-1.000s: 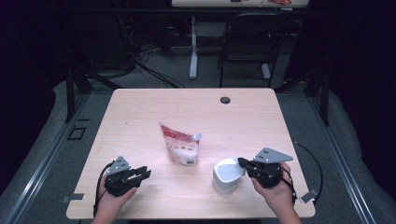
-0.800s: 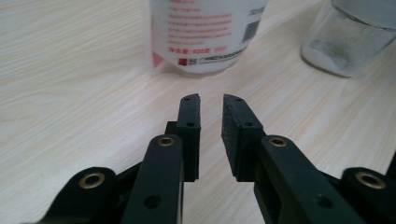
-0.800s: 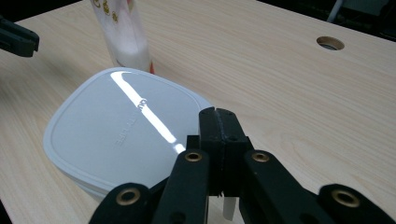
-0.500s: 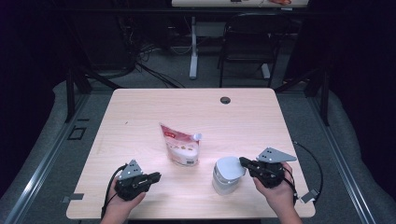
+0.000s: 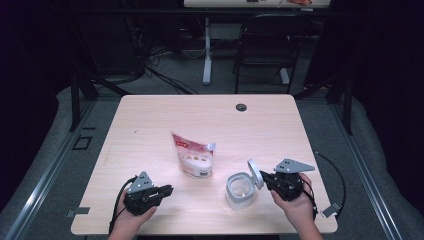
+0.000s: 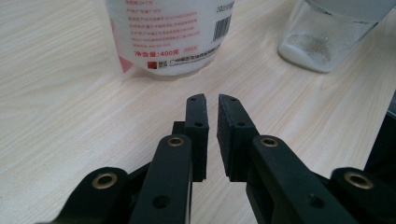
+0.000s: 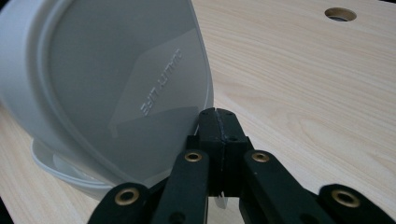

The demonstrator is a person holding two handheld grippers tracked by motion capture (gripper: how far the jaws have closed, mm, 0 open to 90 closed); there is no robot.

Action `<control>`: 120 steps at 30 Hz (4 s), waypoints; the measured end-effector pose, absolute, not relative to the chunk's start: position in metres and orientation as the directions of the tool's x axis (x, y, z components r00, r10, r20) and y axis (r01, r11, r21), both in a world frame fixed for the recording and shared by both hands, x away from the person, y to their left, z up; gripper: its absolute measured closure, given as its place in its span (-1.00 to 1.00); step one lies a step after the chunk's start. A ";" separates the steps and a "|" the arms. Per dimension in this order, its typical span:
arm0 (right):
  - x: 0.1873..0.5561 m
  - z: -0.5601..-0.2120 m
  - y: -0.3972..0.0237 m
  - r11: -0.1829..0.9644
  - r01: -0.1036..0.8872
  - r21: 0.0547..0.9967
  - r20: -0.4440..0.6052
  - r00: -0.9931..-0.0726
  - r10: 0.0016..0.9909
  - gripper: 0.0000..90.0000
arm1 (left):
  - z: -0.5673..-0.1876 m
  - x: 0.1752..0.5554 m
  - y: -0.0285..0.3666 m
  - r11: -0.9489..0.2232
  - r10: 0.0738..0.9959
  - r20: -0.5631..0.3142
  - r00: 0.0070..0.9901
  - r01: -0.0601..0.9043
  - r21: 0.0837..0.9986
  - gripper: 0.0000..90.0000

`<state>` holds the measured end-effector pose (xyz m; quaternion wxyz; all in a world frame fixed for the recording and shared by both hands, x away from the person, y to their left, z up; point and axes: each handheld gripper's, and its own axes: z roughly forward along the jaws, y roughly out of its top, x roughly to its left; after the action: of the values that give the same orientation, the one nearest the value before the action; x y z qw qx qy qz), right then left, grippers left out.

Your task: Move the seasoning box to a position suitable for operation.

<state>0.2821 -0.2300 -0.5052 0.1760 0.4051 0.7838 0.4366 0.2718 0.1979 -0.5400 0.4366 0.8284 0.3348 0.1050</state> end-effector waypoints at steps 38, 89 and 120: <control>0.261 -0.528 -0.262 0.261 0.523 0.811 0.116 -0.582 0.805 0.64 | -0.541 0.283 0.210 -0.353 0.679 -0.130 0.722 0.477 0.805 0.69; 0.286 -0.548 -0.233 0.319 0.484 0.815 0.039 -0.595 0.803 0.78 | -0.544 0.281 0.222 -0.339 0.699 -0.132 0.703 0.488 0.804 0.64; 0.324 -0.551 -0.233 0.248 0.498 0.831 0.121 -0.598 0.792 0.61 | -0.546 0.281 0.221 -0.340 0.702 -0.135 0.699 0.495 0.799 0.63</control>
<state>0.3240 -0.2332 -0.5509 0.1640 0.4173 0.7729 0.4490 0.2815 0.2207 -0.5458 0.4398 0.8101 0.3696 0.1175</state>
